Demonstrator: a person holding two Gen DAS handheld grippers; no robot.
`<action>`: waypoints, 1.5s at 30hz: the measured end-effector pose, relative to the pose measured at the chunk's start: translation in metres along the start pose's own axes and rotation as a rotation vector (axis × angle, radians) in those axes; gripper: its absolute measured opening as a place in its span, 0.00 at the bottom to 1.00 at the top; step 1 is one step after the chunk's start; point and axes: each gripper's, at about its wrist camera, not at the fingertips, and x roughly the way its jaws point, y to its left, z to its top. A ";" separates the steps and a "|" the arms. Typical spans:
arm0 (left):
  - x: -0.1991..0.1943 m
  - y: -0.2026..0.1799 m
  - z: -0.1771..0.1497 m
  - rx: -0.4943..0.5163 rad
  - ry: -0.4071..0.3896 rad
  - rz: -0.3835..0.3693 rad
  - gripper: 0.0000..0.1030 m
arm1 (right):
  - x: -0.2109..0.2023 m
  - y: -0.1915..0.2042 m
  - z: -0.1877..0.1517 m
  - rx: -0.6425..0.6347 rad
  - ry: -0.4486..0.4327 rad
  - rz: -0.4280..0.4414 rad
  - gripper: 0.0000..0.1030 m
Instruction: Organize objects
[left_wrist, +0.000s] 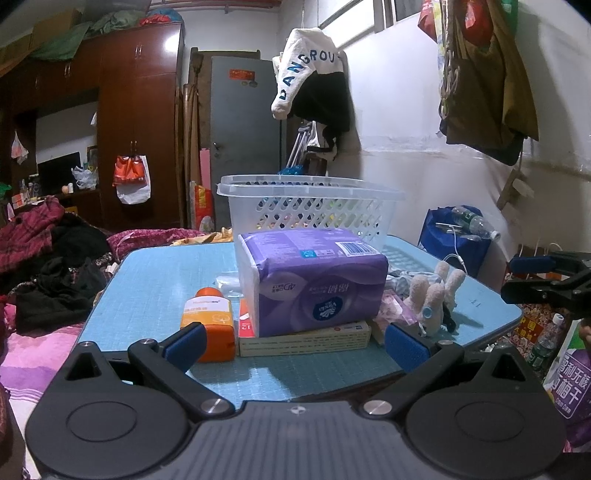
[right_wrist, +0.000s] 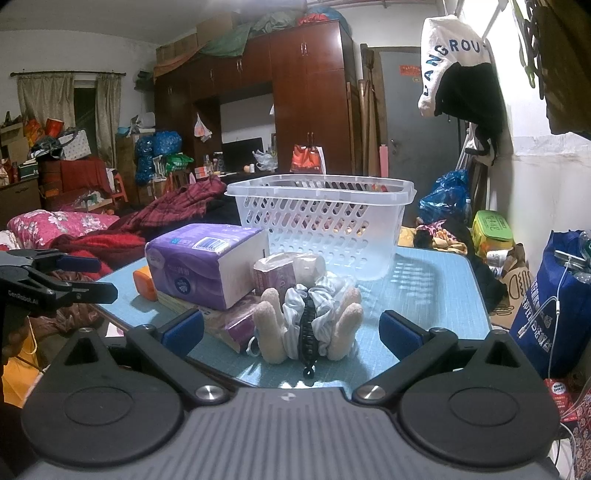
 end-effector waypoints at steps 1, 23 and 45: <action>0.000 0.000 0.000 -0.001 0.000 0.000 1.00 | 0.000 0.000 0.000 0.000 0.000 0.000 1.00; -0.001 -0.003 0.001 0.010 -0.031 0.002 1.00 | 0.001 0.004 -0.003 -0.025 -0.002 0.004 1.00; 0.051 0.043 0.002 0.014 -0.117 -0.161 0.80 | 0.075 0.037 0.000 -0.074 -0.140 0.194 0.90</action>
